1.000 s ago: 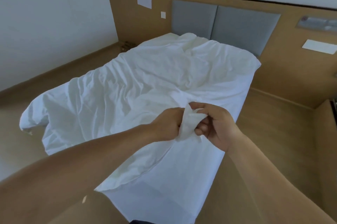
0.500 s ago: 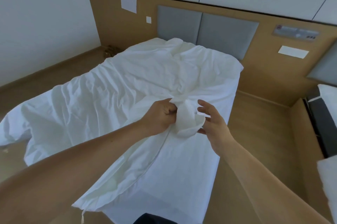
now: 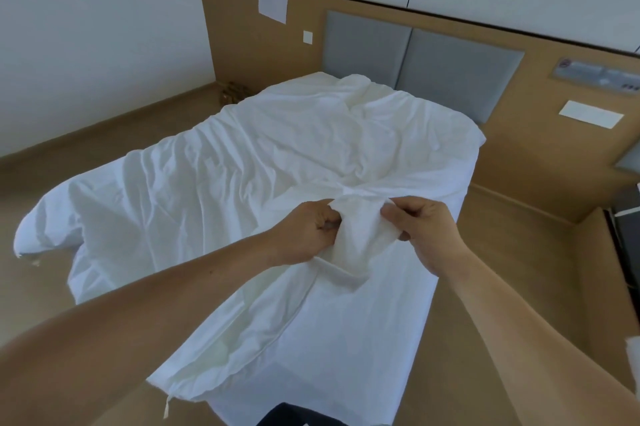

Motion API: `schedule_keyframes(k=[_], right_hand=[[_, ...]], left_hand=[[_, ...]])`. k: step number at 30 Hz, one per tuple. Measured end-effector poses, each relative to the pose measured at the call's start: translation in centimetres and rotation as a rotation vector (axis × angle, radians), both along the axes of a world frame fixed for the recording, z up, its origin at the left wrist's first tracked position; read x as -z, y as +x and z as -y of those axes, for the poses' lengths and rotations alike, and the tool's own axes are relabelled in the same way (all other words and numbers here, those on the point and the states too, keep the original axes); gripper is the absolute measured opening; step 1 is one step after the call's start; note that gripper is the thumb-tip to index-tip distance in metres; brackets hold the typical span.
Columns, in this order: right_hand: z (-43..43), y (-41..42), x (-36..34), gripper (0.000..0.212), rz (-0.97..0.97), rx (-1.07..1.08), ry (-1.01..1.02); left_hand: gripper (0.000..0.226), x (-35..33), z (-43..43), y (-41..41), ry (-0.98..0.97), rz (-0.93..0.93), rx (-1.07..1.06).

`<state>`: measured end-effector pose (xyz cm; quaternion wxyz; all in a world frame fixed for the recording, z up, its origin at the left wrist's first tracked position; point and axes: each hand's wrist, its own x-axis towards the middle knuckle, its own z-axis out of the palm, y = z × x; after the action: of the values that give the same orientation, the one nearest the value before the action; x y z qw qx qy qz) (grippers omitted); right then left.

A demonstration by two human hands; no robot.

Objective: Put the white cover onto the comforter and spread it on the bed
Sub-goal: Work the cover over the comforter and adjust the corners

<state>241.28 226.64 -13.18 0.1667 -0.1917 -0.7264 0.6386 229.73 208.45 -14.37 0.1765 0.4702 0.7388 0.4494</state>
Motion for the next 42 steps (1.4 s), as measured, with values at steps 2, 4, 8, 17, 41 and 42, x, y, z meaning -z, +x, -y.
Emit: schedule_keyframes(k=[2, 4, 8, 17, 41, 42], right_hand=[[0.0, -1.7, -0.9, 0.015, 0.008, 0.052, 0.111], [0.6, -3.8, -1.6, 0.014, 0.001, 0.087, 0.221], [0.8, -7.2, -1.9, 0.011, 0.025, 0.144, 0.411], [0.9, -7.3, -2.4, 0.040, 0.095, 0.252, 0.335], [4.2, -5.3, -5.5, 0.019, 0.140, -0.040, -0.290], [4.4, -5.3, -4.7, 0.015, 0.131, -0.024, -0.222]], left_hand=[[0.039, 0.3, -0.1, 0.8, -0.024, 0.018, 0.020], [0.018, 0.0, -0.2, 1.6, -0.029, 0.049, 0.084], [0.023, -0.4, -0.1, 1.1, 0.046, 0.055, 0.132], [0.029, -0.1, 0.8, 0.2, 0.171, 0.294, -0.196], [0.023, 0.5, 1.1, -2.3, 0.078, -0.193, -0.067], [0.019, 0.7, 1.3, -2.1, 0.088, -0.132, -0.066]])
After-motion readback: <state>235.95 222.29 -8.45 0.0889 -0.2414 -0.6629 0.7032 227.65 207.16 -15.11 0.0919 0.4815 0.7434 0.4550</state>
